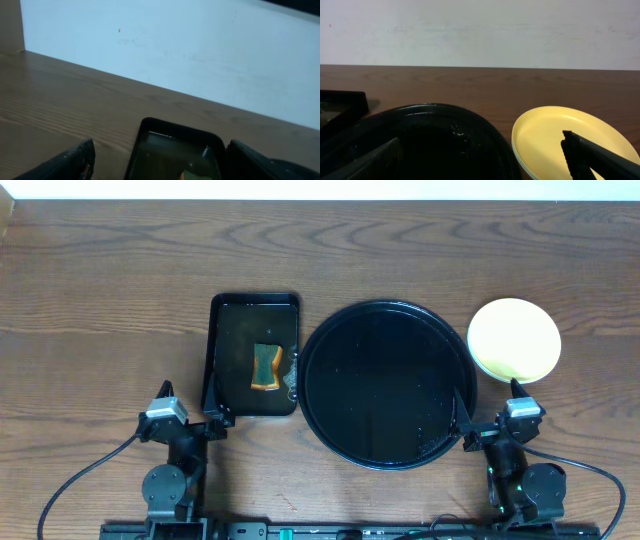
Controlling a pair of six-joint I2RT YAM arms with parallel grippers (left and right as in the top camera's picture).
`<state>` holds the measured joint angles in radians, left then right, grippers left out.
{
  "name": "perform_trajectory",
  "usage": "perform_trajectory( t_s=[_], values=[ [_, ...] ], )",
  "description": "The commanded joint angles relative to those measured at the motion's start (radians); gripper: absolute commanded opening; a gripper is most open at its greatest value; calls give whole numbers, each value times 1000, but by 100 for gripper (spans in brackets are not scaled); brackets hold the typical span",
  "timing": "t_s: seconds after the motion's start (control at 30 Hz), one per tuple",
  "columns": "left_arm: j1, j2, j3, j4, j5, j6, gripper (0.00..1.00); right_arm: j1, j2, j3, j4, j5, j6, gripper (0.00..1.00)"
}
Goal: Clean dirty plates on tray and stack at the side
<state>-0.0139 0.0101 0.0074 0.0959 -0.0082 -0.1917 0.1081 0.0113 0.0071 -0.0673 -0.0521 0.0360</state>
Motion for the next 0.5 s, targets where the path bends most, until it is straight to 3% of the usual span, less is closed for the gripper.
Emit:
perform_trajectory(
  t_s=[0.0,0.13,0.47],
  values=[
    [5,-9,-3,-55,1,64,84,11,-6,-2,-4,3,-15,99],
    [5,-9,-3,-162,2,49,84,11,-6,-2,-4,3,-15,99],
    [5,-6,-3,-169,1,49,84,11,-6,-2,-4,3,-15,99]
  ],
)
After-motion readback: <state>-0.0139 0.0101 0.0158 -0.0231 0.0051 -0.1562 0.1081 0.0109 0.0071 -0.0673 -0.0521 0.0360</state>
